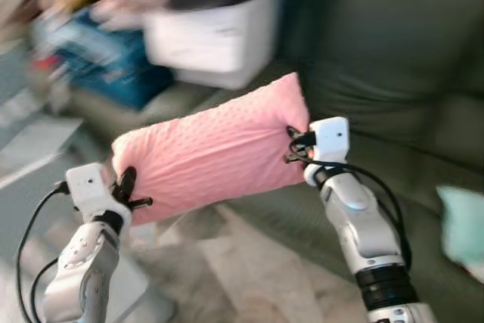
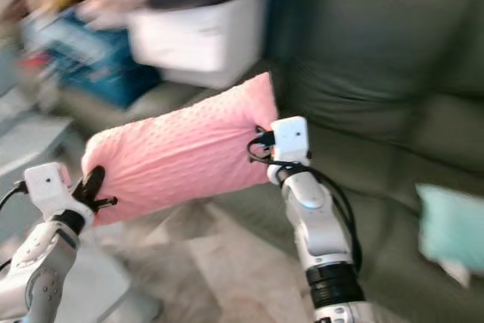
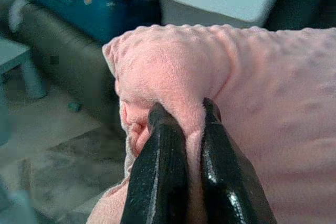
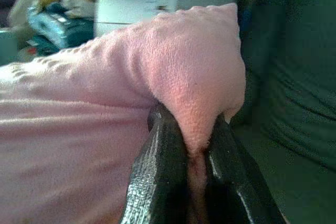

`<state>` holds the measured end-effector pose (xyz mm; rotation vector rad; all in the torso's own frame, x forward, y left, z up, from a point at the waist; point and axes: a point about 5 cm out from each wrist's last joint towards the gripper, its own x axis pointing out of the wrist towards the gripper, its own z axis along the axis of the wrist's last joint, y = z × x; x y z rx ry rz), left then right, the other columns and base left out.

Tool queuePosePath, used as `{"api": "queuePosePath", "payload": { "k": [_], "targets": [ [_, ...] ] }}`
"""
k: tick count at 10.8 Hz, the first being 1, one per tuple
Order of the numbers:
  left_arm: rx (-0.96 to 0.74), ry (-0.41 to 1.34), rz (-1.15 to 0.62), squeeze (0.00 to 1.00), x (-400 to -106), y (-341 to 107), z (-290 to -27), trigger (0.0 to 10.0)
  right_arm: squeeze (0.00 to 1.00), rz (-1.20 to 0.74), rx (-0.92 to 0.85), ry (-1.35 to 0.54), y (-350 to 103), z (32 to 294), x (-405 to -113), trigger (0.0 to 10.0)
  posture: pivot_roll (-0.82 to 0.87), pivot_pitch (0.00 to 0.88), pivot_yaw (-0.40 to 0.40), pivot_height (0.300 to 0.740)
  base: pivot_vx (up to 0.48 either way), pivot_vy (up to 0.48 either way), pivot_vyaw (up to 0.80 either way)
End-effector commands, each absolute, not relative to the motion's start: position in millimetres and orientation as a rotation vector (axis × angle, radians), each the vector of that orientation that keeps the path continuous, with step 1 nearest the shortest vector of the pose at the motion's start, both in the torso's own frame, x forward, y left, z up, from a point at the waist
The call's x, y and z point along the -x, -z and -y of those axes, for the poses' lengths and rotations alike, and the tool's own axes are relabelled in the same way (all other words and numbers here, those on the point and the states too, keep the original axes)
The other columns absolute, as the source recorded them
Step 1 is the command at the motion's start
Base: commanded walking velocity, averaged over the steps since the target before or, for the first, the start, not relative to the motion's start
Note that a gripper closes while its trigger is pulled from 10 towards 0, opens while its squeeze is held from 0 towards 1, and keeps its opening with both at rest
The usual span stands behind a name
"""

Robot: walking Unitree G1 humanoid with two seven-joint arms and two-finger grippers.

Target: Move the pillow to the sofa

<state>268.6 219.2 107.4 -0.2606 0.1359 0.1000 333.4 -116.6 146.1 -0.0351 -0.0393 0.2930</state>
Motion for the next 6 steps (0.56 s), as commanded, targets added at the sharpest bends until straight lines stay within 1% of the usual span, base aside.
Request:
{"api": "queuePosePath", "payload": {
  "k": [1, 6],
  "targets": [
    [0.251, -0.103, -0.127, 0.00, -268.1, -109.3, -221.6, 10.0, 0.00, 0.059, 0.042, -0.257, -152.3, 125.3, -334.9, 10.0, -0.21, 0.000, 0.088, 0.740, 0.000, 0.000, -0.79],
    [0.247, -0.103, -0.129, 0.00, -268.1, -109.1, -221.9, 10.0, 0.00, 0.055, 0.043, -0.257, -150.6, 124.8, -333.9, 10.0, -0.21, 0.000, 0.092, 0.740, 0.000, 0.000, -0.80]
  ]
}}
